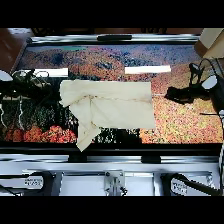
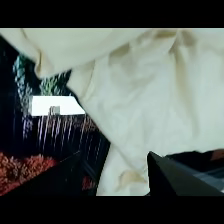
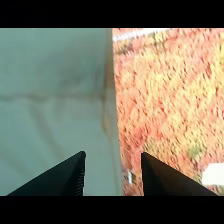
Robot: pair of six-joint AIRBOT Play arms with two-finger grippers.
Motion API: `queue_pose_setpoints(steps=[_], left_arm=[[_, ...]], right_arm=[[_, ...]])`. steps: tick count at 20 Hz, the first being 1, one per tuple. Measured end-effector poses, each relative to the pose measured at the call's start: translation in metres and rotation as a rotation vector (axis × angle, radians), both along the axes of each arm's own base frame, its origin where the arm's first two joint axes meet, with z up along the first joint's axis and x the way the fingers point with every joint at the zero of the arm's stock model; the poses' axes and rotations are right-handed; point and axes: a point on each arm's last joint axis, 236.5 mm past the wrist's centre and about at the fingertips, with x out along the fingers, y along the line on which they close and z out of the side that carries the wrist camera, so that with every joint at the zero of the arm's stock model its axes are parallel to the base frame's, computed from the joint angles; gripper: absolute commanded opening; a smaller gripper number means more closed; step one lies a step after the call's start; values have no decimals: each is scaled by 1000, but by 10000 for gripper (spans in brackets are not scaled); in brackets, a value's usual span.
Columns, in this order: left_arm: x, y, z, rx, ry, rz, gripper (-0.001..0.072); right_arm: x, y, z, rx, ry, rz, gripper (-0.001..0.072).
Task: Fold the shirts.
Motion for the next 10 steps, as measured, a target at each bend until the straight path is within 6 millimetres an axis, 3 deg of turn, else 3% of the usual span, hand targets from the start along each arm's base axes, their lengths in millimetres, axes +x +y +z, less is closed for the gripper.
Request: queue_pose_setpoints(steps=[4, 9, 10], left_arm=[[-36, -32, -50, -13, 111, -16, 453], [-30, -58, -88, -12, 81, 50, 449], [-29, -61, -94, -12, 86, 57, 384]], right_arm=[[-40, 3, -21, 19, 137, 41, 462], [-47, 9, -27, 45, 155, 50, 462], [-47, 10, -28, 47, 153, 50, 462]])
